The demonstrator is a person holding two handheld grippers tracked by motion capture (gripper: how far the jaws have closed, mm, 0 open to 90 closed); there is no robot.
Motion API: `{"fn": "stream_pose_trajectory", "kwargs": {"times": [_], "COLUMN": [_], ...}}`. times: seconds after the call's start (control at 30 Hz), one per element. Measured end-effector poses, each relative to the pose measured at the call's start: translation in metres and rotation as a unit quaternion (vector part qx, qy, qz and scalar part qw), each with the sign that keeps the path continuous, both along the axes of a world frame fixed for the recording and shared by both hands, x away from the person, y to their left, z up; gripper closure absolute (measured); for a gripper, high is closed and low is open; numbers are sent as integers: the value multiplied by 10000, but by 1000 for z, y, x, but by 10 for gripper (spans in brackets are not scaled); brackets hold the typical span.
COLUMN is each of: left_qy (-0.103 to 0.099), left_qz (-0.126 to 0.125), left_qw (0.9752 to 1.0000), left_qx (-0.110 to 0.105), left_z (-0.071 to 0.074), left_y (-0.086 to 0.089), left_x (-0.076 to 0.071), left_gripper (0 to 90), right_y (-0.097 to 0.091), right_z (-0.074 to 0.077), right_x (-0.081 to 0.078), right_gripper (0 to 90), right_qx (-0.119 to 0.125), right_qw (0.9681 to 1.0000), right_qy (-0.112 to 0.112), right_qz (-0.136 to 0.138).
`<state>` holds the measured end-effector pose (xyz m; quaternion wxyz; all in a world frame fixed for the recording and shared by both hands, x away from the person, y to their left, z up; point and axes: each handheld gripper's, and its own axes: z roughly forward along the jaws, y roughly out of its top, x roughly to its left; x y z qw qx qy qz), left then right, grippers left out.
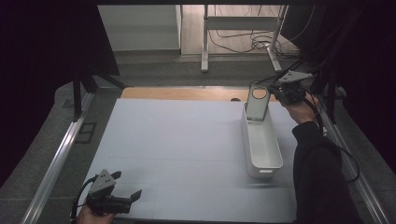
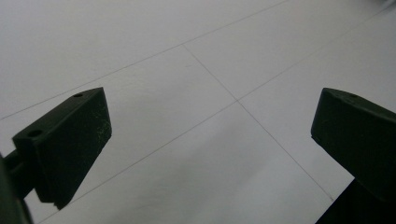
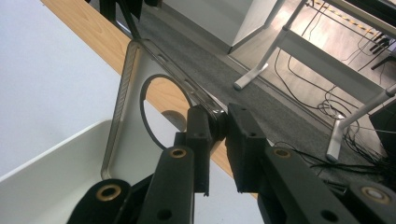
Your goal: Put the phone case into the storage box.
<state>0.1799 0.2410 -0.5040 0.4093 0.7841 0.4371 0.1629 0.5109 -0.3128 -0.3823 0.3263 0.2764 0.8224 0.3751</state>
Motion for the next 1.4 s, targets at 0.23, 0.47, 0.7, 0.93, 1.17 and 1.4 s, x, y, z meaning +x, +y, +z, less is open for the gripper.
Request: {"fn": "stream_pose_trajectory", "kwargs": {"times": [0.23, 0.47, 0.7, 0.93, 1.17, 1.4], "left_qy": [0, 2, 8, 10, 14, 17], "left_qz": [-6, -10, -17, -20, -22, -22], "left_qw": [10000, 10000, 10000, 10000, 10000, 10000], "left_qx": [2, -4, -11, -11, -13, -21], "left_z": [0, 0, 0, 0, 0, 0], "left_y": [0, 0, 0, 0, 0, 0], "left_x": [0, 0, 0, 0, 0, 1], "left_gripper": [0, 0, 0, 0, 0, 0], "right_y": [2, 4, 3, 7, 9, 9], "right_z": [-7, -15, -18, -19, -20, -20], "right_x": [2, 4, 5, 6, 6, 6], "right_gripper": [788, 788, 775, 743, 692, 619], "right_qx": [-26, -68, 10, -3, -35, -6], "right_qw": [10000, 10000, 10000, 9999, 9998, 9996], "right_qy": [-11, -4, -27, -91, -114, -125], "right_qz": [42, 38, -20, -105, -160, -263]}}
